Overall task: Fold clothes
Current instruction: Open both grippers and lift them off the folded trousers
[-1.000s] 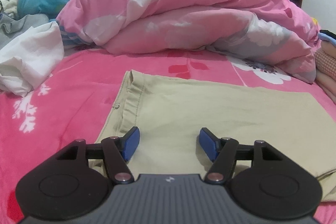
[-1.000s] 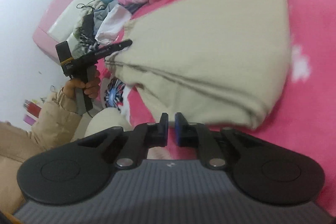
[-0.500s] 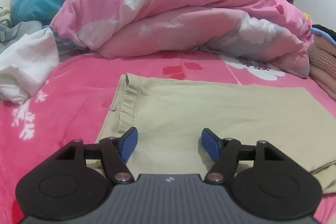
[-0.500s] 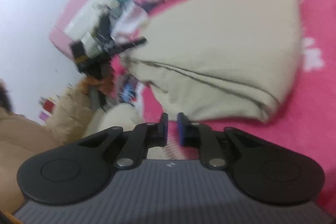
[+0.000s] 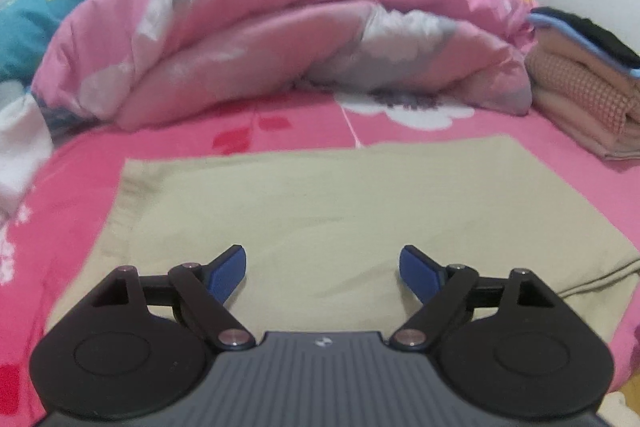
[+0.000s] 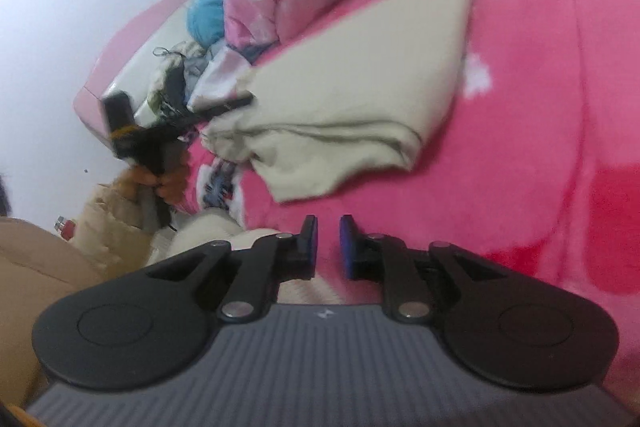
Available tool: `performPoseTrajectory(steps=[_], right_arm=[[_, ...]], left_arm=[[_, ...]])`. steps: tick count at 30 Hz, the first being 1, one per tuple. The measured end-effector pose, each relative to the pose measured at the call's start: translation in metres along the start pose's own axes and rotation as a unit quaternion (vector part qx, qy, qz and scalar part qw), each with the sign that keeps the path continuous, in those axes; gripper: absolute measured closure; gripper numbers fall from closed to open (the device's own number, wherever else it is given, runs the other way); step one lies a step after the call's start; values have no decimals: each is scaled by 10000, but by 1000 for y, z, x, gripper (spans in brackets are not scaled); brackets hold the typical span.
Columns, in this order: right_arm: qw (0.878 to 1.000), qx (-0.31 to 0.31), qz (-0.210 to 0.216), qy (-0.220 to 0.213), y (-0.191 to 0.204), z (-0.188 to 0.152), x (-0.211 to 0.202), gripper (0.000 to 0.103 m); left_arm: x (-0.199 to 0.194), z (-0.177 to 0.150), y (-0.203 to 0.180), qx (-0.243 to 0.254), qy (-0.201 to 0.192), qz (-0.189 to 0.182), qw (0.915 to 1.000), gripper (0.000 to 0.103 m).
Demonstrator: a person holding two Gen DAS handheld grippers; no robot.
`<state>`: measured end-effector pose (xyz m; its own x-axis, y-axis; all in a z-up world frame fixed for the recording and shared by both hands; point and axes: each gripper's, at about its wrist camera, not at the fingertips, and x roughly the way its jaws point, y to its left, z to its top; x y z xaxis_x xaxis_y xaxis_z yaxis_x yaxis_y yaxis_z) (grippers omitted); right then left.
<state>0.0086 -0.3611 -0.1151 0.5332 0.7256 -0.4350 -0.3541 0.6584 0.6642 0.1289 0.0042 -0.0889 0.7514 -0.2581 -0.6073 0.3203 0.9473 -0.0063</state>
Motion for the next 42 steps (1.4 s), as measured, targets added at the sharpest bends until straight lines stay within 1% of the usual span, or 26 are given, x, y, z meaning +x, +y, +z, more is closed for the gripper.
performPoseTrajectory(steps=[1, 3, 4, 6, 7, 9, 10, 11, 12, 15, 18, 20, 21, 23, 24, 27, 29, 31, 32, 33, 34, 37, 39, 40, 41, 42], right_arm=[[9995, -119, 160, -234, 8, 6, -3, 87], [9945, -245, 564, -844, 14, 26, -9, 72], [9921, -227, 645, -1050, 13, 36, -7, 71], [9900, -95, 579, -1281, 4, 55, 8, 69], [9910, 47, 410, -1275, -4, 58, 18, 68], [9943, 465, -134, -954, -27, 52, 40, 66], [9938, 641, -358, -831, -37, 48, 50, 70], [9930, 648, -319, -937, -40, 35, 47, 74], [9909, 638, -205, -1167, -39, 23, 34, 73], [9888, 862, -147, -1212, -33, -3, 0, 73], [9853, 1181, -133, -1225, -28, -2, -23, 69], [9843, 951, 2, -1487, -13, 13, -27, 68], [9845, 797, 110, -1557, -5, 22, -20, 66], [9869, 504, 215, -1520, 9, 43, 3, 60], [9890, 454, 181, -1396, 11, 49, 16, 60], [9955, 559, -145, -749, 4, 47, 59, 61], [9952, 530, -182, -808, 1, 29, 59, 62], [9951, 728, -27, -671, 6, 19, 45, 60], [9947, 827, 50, -602, 8, 14, 38, 57], [9942, 916, 112, -548, 11, 10, 31, 57], [9938, 942, 79, -583, 17, 10, 25, 56], [9909, 891, -228, -983, 33, 17, 8, 46], [9866, 969, -420, -1243, 38, 22, 0, 35], [9854, 1004, -487, -1289, 39, 21, -4, 31], [9841, 1059, -590, -1298, 39, 20, -5, 23], [9827, 1113, -691, -1307, 40, 19, -6, 20]], left_arm=[[1, -1, 0, -12, 14, 10, 10000, 18], [2, -2, 0, -35, 42, 30, 10000, 17], [3, -2, 0, -47, 56, 40, 10000, 17], [4, -3, 0, -71, 83, 61, 9999, 16], [5, -4, 0, -83, 97, 71, 9999, 16], [6, -5, 0, -106, 125, 91, 9998, 14], [7, -6, -1, -118, 139, 101, 9998, 13], [7, -6, -1, -130, 153, 111, 9997, 12], [8, -7, -1, -142, 167, 121, 9997, 12], [10, -9, -1, -177, 208, 151, 9995, 9], [11, -10, 0, -213, 216, 161, 9994, 9], [9, -10, 1, -258, 211, 146, 9993, 9], [9, -10, 2, -280, 212, 139, 9993, 9], [5, -12, 5, -299, 203, 141, 9992, 9], [2, -13, 7, -308, 192, 154, 9992, 9], [-11, -17, 24, -487, 113, 177, 9986, 9], [-22, -20, 38, -645, 55, 183, 9977, 9], [-34, -21, 47, -662, -23, 236, 9975, 9], [-40, -20, 51, -671, -72, 260, 9974, 9], [-46, -17, 54, -700, -137, 276, 9971, 9], [-51, -14, 55, -725, -218, 261, 9968, 9], [-62, -5, 52, -725, -436, 155, 9963, 9], [-63, -2, 40, -547, -460, 44, 9974, 9], [-62, -3, 32, -443, -418, -17, 9981, 9], [-60, -3, 25, -339, -376, -77, 9987, 9], [-59, -4, 17, -247, -330, -135, 9991, 9]])
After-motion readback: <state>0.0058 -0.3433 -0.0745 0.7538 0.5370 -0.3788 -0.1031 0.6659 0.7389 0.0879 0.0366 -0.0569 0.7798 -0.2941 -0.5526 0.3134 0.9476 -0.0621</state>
